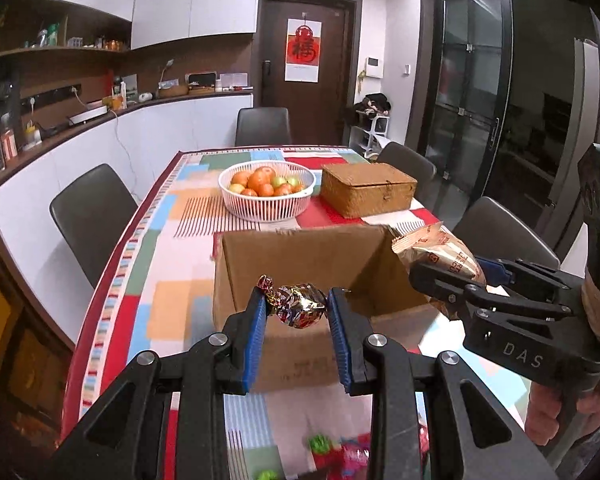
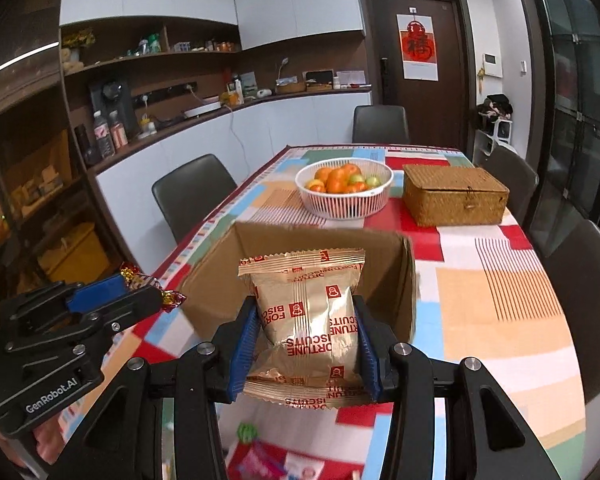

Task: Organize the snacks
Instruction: 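Carry both snacks over the cardboard box and open both tools to drop them, then move both open tools back over the snack pile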

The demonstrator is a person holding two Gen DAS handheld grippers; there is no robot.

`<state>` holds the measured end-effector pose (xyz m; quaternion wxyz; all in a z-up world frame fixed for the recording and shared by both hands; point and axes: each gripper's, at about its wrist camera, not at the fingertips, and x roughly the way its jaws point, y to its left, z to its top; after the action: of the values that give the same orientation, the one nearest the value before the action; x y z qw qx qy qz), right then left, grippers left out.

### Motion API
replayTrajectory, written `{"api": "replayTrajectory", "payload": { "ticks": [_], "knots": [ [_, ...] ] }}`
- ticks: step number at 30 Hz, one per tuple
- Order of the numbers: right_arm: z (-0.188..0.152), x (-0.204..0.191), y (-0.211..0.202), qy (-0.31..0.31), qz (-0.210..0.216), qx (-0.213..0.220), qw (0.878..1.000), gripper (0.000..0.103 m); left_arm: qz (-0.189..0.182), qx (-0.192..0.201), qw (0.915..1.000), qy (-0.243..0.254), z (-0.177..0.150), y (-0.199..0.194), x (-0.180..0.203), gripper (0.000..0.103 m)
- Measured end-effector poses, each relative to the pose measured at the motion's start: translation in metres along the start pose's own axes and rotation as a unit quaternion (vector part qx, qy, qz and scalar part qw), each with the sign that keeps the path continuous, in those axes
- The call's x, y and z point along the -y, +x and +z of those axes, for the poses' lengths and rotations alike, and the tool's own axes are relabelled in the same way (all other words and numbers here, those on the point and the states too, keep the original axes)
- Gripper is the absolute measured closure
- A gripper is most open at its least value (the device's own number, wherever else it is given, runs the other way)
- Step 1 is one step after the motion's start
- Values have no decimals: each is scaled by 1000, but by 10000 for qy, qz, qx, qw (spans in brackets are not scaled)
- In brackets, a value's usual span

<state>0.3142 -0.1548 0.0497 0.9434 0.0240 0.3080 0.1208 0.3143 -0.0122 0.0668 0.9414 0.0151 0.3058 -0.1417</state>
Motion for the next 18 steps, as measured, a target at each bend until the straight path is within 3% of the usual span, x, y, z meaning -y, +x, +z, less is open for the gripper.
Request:
{"api": "replayTrajectory", "payload": {
  "ticks": [9,12,14,16,18],
  "knots": [
    [24,12,36,149,22,-112,9998,57,-154,-373,9992,-27,23,49,-9,71],
    [28,14,46,158,-50,-146,9998,57,-32,-470,9989,-28,27,61,-12,57],
    [30,15,52,95,-131,-165,9997,54,137,-363,9992,-36,26,58,-14,41],
    [29,15,52,91,-337,-176,9992,35,256,-275,9993,-12,22,50,-17,37],
    [26,16,47,119,-479,-92,9987,35,304,-231,9993,25,16,40,-18,37]
  ]
}}
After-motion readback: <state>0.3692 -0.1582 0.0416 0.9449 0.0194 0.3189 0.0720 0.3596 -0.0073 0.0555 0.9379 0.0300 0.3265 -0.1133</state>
